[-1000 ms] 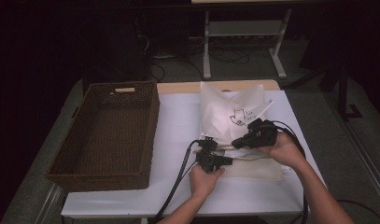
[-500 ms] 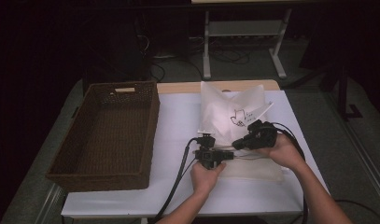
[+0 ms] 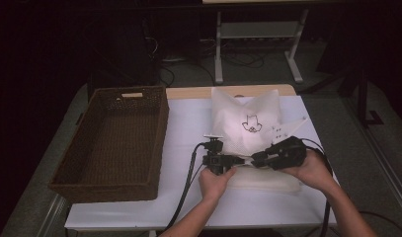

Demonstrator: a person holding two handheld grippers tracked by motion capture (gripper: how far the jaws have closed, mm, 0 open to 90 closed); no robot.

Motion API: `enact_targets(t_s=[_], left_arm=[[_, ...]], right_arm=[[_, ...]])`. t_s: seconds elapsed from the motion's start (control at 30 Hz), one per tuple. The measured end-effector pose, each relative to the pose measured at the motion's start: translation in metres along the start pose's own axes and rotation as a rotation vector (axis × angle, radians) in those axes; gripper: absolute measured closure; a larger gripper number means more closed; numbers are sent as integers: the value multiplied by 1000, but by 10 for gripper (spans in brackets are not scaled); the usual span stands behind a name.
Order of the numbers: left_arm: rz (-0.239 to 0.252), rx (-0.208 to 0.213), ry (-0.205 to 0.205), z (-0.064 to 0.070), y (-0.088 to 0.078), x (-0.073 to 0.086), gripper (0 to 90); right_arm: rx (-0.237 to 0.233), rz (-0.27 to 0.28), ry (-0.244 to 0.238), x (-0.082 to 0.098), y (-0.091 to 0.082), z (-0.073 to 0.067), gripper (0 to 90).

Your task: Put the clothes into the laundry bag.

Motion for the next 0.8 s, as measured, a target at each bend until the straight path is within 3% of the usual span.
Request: enact_targets(t_s=[0.23, 0.53, 0.6, 0.73, 0.8], left_arm=[[-10, 8, 0, 3, -1, 1, 706], [-27, 10, 5, 8, -2, 3, 698], [-30, 7, 2, 8, -2, 2, 698], [-30, -1, 3, 7, -2, 2, 694], [-31, -3, 2, 7, -2, 2, 693]], right_arm=[[-14, -102, -15, 27, 33, -16, 619], [8, -229, -78, 41, 78, -23, 575], [22, -221, -107, 39, 81, -24, 651], [20, -201, -83, 38, 81, -17, 851], [-1, -191, -80, 39, 81, -17, 890]])
Point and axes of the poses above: each handheld gripper's, and its own axes: y roughly forward along the jaws, x roughly out of its underside, z roughly to its right, the point moved 6 cm from there along y, roughly forward along the jaws, and after that the axes turned 1 degree about -z, right-handed, at the moved point
